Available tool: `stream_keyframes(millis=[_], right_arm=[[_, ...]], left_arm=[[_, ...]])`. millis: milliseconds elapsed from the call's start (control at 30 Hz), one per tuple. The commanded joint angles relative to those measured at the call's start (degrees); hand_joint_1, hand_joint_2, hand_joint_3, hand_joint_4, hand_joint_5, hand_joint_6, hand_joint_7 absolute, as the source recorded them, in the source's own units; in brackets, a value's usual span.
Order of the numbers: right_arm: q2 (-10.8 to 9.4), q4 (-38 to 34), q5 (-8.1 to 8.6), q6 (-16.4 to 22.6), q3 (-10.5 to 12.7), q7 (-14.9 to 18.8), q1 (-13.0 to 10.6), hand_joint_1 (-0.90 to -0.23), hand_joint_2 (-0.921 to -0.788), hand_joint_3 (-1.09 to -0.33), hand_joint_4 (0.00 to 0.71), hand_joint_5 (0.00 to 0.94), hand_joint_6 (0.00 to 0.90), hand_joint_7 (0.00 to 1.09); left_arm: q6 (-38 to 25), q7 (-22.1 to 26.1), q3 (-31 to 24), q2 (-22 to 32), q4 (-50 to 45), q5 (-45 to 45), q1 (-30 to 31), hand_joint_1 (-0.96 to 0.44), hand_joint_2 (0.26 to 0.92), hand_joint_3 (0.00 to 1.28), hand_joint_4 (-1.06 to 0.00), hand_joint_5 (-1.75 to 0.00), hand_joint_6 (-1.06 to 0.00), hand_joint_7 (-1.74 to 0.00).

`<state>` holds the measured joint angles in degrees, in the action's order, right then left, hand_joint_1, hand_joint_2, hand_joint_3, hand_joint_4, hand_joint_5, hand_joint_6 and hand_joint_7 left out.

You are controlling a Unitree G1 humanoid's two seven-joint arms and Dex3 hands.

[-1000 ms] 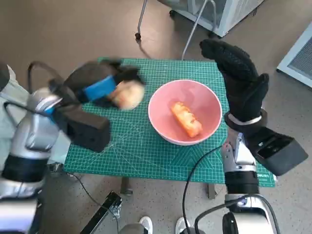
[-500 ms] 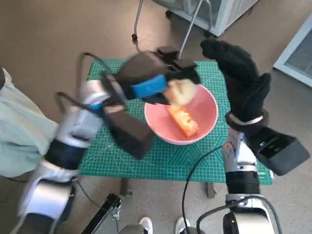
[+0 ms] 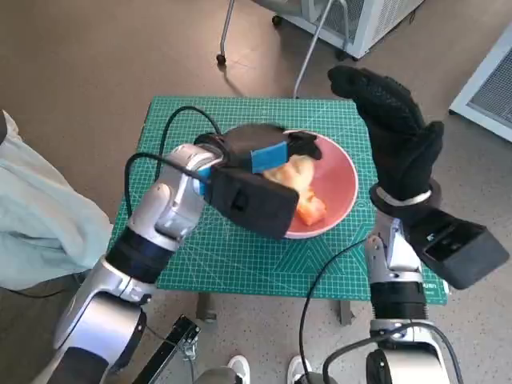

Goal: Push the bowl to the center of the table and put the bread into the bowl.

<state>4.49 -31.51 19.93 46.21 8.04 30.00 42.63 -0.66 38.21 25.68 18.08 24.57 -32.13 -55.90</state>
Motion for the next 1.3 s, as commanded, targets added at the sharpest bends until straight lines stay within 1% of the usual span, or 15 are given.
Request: stream_keyframes(millis=[33, 267, 433, 500, 533, 567, 667, 800, 900, 1000, 1067, 1200, 1300], right_arm=[[0.5, 0.4, -0.44, -1.0, 0.2, -0.4, -1.7, -0.683, -0.921, -0.78, 0.309, 0.008, -0.001, 0.8], [0.4, -0.1, -0.95, -0.8, 0.3, -0.9, -1.4, -0.685, -0.921, -0.777, 0.31, 0.009, -0.001, 0.8], [0.4, 0.0, -1.45, -0.5, 0.3, -1.4, -1.2, -0.686, -0.921, -0.778, 0.31, 0.008, -0.001, 0.8], [0.4, -0.2, -1.6, -0.3, 0.4, -1.5, -1.1, -0.687, -0.921, -0.779, 0.31, 0.008, -0.001, 0.8], [0.4, -0.3, -1.61, -0.3, 0.5, -1.5, -1.0, -0.688, -0.921, -0.779, 0.31, 0.008, -0.001, 0.8], [0.4, -0.5, -1.6, -0.2, 0.5, -1.5, -1.0, -0.689, -0.921, -0.778, 0.31, 0.008, -0.001, 0.8], [0.3, -0.6, -1.59, -0.1, 0.6, -1.7, -0.8, -0.691, -0.921, -0.777, 0.311, 0.009, -0.001, 0.8], [0.0, -0.1, -1.6, -0.3, 0.6, -2.1, -0.7, -0.691, -0.921, -0.777, 0.311, 0.008, -0.001, 0.8], [-0.1, 0.5, -1.62, -0.7, 0.5, -2.6, -0.6, -0.691, -0.921, -0.777, 0.31, 0.008, -0.001, 0.81], [-0.3, 1.6, -2.07, -1.1, 0.3, -3.5, -0.6, -0.69, -0.921, -0.778, 0.308, 0.007, -0.001, 0.81], [-0.2, 2.1, -2.63, -1.3, 0.1, -4.2, -0.5, -0.69, -0.921, -0.779, 0.306, 0.006, 0.0, 0.82], [-0.1, 3.4, -3.95, -1.8, -0.1, -5.7, -0.5, -0.687, -0.921, -0.782, 0.305, 0.005, -0.001, 0.82], [0.2, 4.3, -4.7, -2.3, -0.3, -6.7, -0.5, -0.685, -0.921, -0.785, 0.304, 0.005, -0.001, 0.82]], left_arm=[[0.4, -0.9, -0.9, 0.3, -1.8, 1.2, 1.7, -0.04, 0.808, 0.09, -0.08, -0.01, -0.02, -0.45], [4.8, -4.8, -4.1, 0.4, -1.3, 5.0, 3.1, -0.09, 0.811, 0.08, -0.09, 0.0, -0.05, -0.46], [6.5, -7.4, -6.7, 0.6, -1.4, 7.4, 3.4, -0.16, 0.833, 0.08, -0.15, -0.03, -0.12, -0.5], [7.6, -8.9, -8.0, 0.8, -1.7, 8.3, 3.9, -0.2, 0.854, 0.09, -0.2, -0.05, -0.16, -0.52], [8.3, -9.9, -8.9, 0.8, -1.8, 9.0, 4.2, -0.21, 0.86, 0.09, -0.21, -0.06, -0.17, -0.53], [8.8, -10.6, -9.5, 0.8, -1.8, 9.4, 4.4, -0.25, 0.877, 0.08, -0.25, -0.06, -0.18, -0.56], [10.6, -12.9, -12.1, 0.6, -1.8, 11.8, 5.4, -0.3, 0.906, 0.08, -0.32, -0.08, -0.22, -0.61], [13.5, -16.6, -16.1, -0.2, -2.6, 15.8, 7.6, -0.33, 0.917, 0.1, -0.4, -0.11, -0.26, -0.64], [16.1, -19.7, -19.5, -1.5, -3.3, 19.6, 9.7, -0.36, 0.92, 0.12, -0.47, -0.11, -0.32, -0.58], [18.3, -22.5, -23.4, -4.2, -4.9, 25.1, 12.4, -0.38, 0.921, 0.14, -0.48, -0.09, -0.36, -0.52], [19.5, -23.8, -25.4, -6.5, -6.4, 29.2, 14.3, -0.4, 0.921, 0.15, -0.47, -0.07, -0.36, -0.47], [20.0, -25.0, -28.0, -10.8, -11.2, 36.7, 17.6, -0.41, 0.921, 0.2, -0.42, -0.03, -0.31, -0.42], [20.0, -25.4, -29.0, -12.7, -13.9, 40.2, 19.1, -0.39, 0.921, 0.25, -0.4, -0.02, -0.23, -0.49]])
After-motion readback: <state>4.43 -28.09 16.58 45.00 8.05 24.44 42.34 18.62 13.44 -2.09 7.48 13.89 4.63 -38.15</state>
